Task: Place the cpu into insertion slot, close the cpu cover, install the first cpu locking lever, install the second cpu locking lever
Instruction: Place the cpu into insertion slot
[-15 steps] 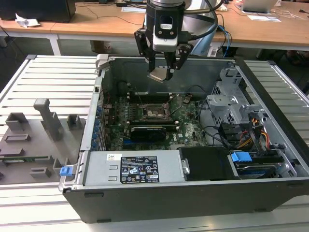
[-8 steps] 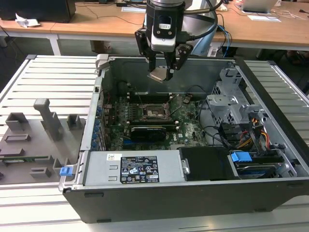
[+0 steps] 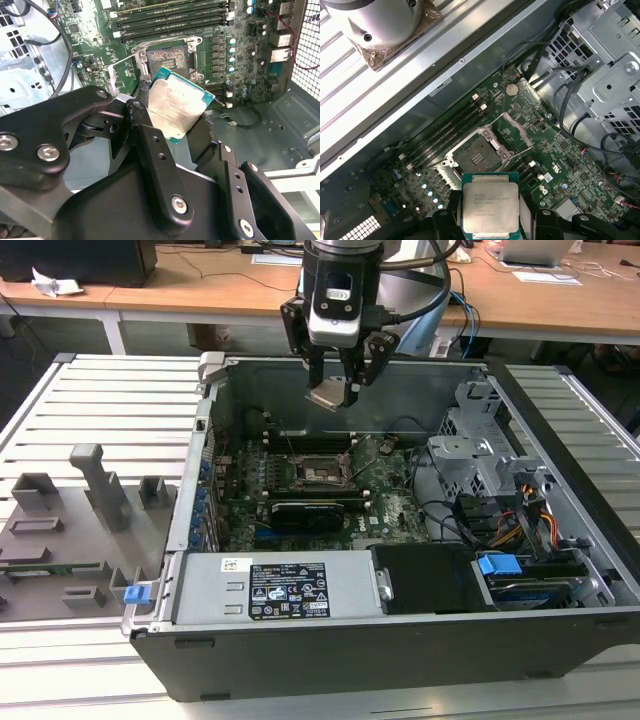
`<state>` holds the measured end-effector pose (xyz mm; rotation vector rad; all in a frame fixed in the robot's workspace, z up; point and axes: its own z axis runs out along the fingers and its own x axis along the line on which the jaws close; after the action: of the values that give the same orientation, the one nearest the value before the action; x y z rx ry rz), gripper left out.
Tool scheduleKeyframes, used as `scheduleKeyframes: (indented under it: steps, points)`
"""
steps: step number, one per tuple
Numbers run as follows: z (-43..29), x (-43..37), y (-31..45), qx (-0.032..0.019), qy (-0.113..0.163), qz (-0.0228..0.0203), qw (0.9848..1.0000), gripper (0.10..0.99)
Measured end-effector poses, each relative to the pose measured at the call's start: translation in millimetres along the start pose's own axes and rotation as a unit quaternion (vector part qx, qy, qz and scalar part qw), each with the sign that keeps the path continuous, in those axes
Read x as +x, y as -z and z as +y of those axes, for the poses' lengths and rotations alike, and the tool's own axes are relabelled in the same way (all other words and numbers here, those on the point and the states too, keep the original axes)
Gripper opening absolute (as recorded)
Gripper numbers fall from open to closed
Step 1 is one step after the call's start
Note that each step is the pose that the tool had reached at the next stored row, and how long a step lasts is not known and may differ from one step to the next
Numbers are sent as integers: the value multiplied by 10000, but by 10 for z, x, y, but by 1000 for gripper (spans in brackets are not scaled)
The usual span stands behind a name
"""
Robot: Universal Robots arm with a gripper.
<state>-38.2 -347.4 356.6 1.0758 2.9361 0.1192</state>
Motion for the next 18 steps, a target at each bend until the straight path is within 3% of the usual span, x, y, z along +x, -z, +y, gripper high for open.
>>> scheduleKeyframes:
  steps: [18]
  points:
    - [0, 0, -1, -7, -462, -35, 9989, 541]
